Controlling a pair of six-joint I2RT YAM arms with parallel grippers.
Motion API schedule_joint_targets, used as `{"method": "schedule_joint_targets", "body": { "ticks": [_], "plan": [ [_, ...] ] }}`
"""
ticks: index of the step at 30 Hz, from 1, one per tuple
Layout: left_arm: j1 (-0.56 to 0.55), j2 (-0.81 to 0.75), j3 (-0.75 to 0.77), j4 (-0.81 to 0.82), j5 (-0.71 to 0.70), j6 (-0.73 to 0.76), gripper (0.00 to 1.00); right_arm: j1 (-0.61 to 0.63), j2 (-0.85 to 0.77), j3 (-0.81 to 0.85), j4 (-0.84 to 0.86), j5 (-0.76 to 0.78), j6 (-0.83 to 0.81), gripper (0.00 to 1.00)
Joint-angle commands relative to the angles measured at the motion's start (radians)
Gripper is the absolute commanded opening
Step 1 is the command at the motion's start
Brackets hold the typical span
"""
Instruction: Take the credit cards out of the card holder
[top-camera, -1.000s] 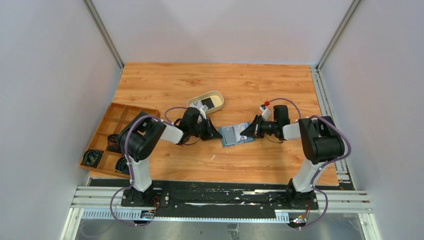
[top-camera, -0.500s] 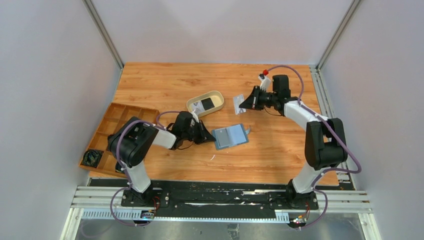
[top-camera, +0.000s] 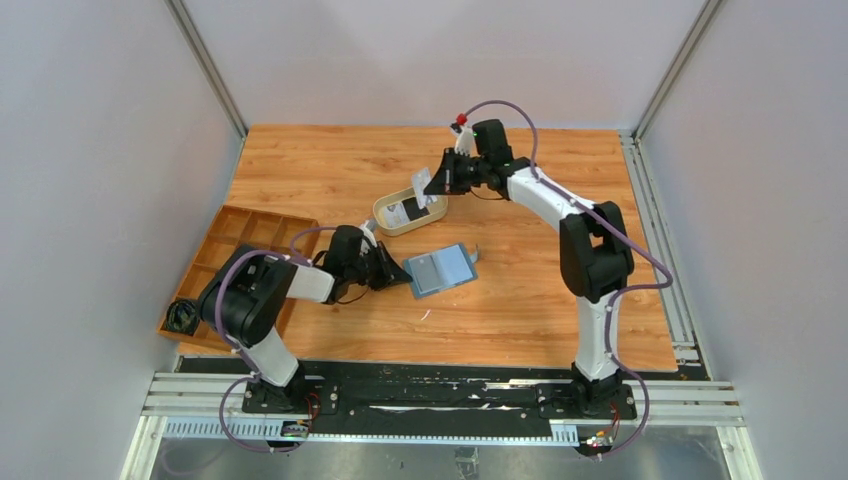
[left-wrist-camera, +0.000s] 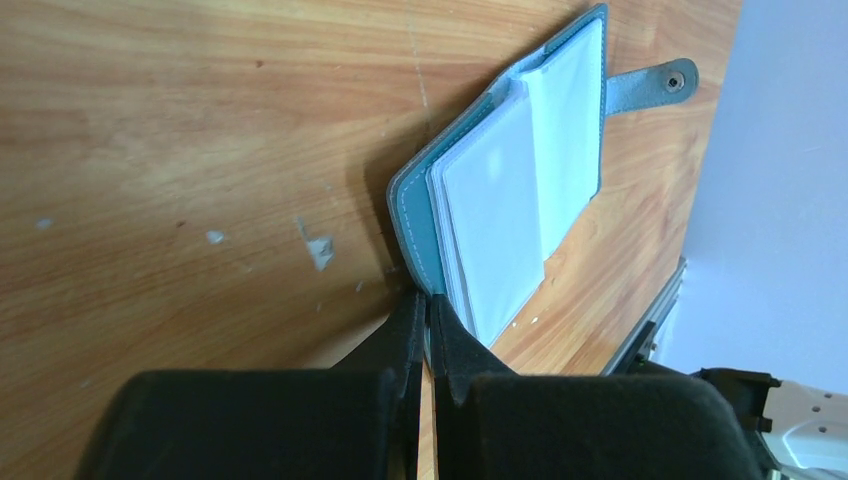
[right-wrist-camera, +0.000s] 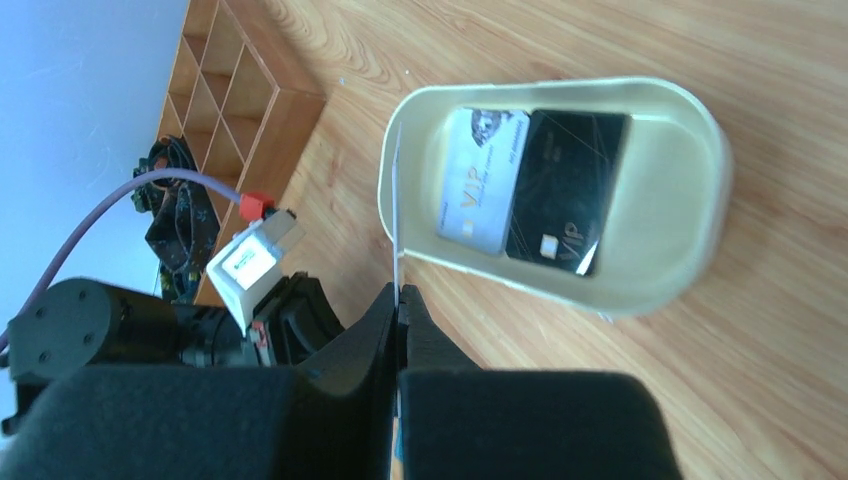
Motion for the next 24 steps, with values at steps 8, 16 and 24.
{"method": "schedule_joint_targets", "body": {
  "ticks": [8,16,24],
  "plan": [
    [0.035,-0.071,-0.064,-0.391,-0.119,0.183,0.0,0.11,0.251,0.256,-0.062,0.087,0.09,0.0],
    [0.052,-0.096,-0.117,-0.383,-0.105,0.193,0.0,0.161,0.334,0.312,-0.063,0.124,0.089,0.0],
    [0.06,-0.086,-0.101,-0.391,-0.093,0.208,0.0,0.185,0.367,0.328,-0.073,0.139,0.088,0.0]
  ]
}}
